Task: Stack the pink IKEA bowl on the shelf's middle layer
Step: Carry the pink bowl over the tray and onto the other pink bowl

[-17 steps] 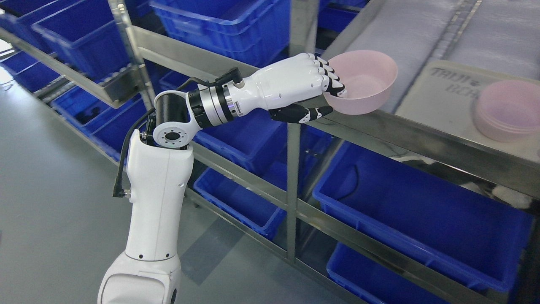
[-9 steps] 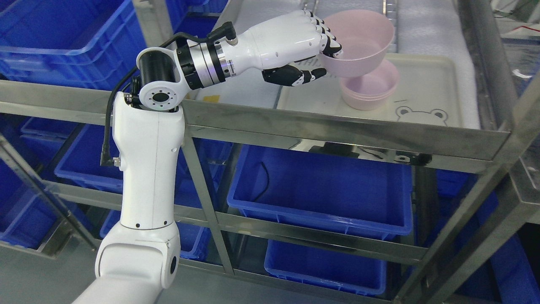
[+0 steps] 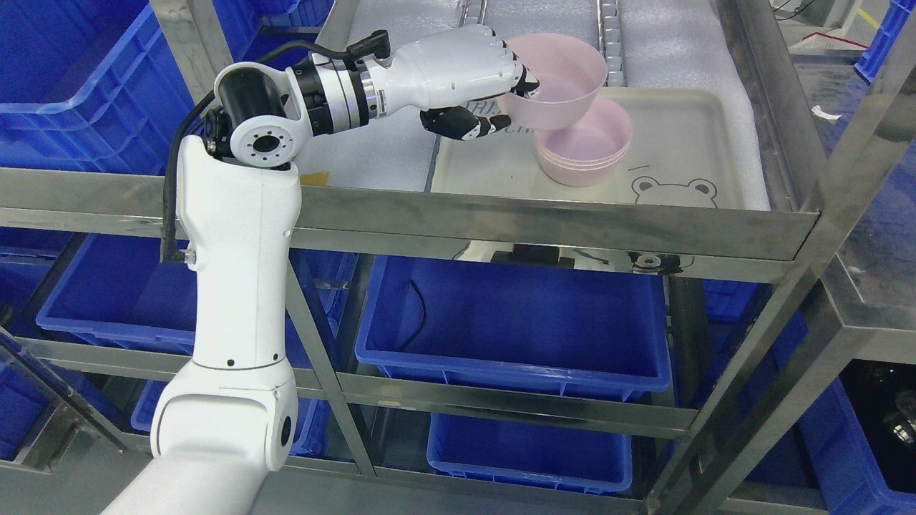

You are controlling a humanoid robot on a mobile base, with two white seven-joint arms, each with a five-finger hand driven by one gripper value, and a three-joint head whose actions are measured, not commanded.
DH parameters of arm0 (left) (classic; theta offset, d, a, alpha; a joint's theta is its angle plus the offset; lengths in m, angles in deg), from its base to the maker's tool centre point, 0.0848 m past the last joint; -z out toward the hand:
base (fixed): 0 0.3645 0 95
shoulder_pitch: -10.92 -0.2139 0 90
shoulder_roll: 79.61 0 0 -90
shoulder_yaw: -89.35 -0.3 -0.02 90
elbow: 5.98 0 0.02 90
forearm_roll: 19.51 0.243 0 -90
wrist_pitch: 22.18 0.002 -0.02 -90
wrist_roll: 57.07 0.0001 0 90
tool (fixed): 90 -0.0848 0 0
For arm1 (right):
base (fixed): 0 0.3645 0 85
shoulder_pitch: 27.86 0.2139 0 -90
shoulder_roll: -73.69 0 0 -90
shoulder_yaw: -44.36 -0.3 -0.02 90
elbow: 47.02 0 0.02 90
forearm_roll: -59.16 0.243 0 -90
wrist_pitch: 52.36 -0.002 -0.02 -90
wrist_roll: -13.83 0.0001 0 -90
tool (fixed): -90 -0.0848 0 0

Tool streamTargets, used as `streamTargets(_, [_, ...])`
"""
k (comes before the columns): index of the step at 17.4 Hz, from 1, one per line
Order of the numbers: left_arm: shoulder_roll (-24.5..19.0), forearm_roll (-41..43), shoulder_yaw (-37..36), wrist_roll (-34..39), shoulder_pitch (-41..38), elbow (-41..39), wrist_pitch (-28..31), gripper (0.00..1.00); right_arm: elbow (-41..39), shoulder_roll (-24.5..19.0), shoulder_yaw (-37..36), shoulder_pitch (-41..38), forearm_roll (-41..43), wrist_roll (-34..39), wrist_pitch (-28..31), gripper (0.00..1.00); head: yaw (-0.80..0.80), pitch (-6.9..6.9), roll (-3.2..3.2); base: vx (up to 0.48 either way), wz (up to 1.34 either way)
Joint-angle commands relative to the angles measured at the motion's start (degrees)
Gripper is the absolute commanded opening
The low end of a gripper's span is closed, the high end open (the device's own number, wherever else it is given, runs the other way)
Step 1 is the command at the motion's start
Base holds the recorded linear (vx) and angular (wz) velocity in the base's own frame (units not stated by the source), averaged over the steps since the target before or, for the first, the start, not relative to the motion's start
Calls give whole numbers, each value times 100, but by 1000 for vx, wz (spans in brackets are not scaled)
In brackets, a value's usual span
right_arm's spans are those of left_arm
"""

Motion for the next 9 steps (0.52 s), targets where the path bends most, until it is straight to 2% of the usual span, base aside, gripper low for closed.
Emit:
streamTargets(1, [-6,229,-652,94,473,1009,-4,4,-100,100,0,-26,0,-4,3,100,0,0,0,1,-16])
streamTargets(2, [-6,342,-924,208,596,1193,-4,4,-100,100,0,-17,0,-4,3,100,0,0,0,1,-16])
streamTargets(4, [-6,816,-997,252,623,1440,-4,4,-100,100,0,-26,0,-4,3,100,0,0,0,4,-41])
streamTargets(9, [-6,1055,-1190,525,589,1669,-4,4,-100,100,0,-26,0,-4,3,100,0,0,0,0,-13])
